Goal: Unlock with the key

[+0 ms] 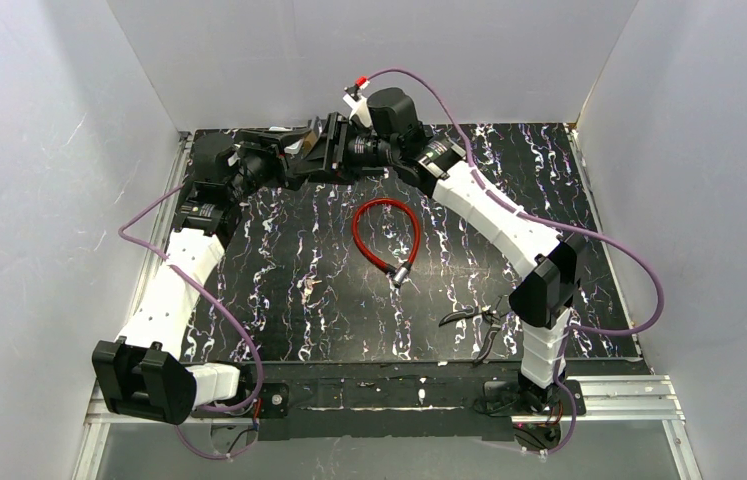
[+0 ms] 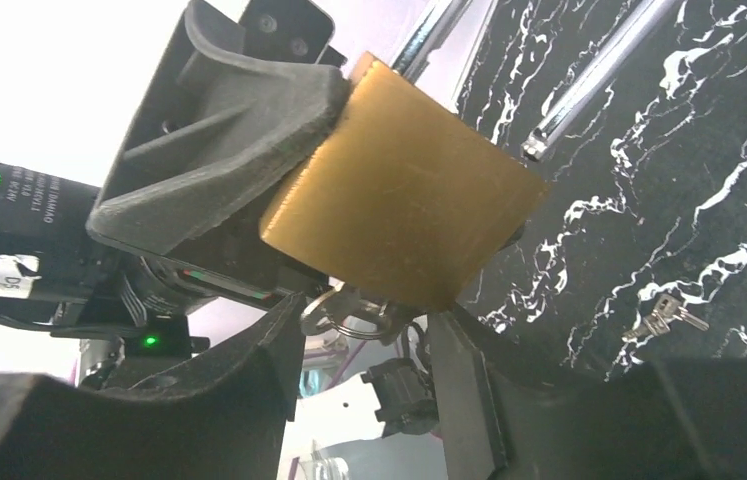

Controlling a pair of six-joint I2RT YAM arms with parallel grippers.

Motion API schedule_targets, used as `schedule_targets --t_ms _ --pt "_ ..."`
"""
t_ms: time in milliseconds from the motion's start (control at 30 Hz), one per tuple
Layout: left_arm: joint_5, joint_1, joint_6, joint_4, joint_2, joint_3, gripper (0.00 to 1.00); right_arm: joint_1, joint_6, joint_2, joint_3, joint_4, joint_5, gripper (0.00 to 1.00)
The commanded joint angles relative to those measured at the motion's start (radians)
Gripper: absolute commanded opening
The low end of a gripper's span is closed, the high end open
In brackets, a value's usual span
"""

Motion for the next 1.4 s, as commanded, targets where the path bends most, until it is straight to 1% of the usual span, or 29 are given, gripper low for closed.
schedule_targets --t_ms 0,200,300,367,533,633,733,967,1100,1367 --pt "0.119 -0.025 -0.019 0.097 -0.063 0.026 0.00 -0.036 -0.081 -0.036 0.006 -0.016 0.052 0.57" --pt "0.118 -0.024 -0.019 0.094 -0.060 0.026 0.00 -0.051 -0.142 -0.075 -0.018 -0.002 0.033 0.62" --pt "0.117 -0.025 -0.017 0.092 -0.058 0.028 0.00 -0.058 -0.142 -0.106 -0.065 0.081 -0.009 0.66" --pt "0.115 -0.025 -0.016 0.090 -0.057 0.030 0.00 -0.062 -0.147 -0.121 -0.077 0.101 -0.011 0.68" --pt "0.114 -0.025 -0.014 0.087 -0.056 0.029 0.00 -0.065 -0.187 -0.121 -0.044 0.031 0.030 0.69" --pt "0.115 -0.025 -0.013 0.082 -0.057 0.028 0.00 -0.066 -0.194 -0.116 -0.027 0.021 0.040 0.70" --pt "0.115 -0.025 -0.012 0.081 -0.056 0.031 0.00 -0.064 -0.189 -0.112 -0.012 0.020 0.059 0.75" --pt "0.112 -0.025 -0.007 0.078 -0.049 0.036 0.00 -0.053 -0.197 -0.103 0.045 0.003 0.108 0.78" --pt "0.113 -0.025 -0.008 0.078 -0.047 0.037 0.00 -0.045 -0.201 -0.085 0.080 -0.003 0.110 0.79" --pt "0.112 -0.025 -0.005 0.077 -0.040 0.043 0.00 -0.037 -0.208 -0.055 0.095 0.001 0.115 0.79"
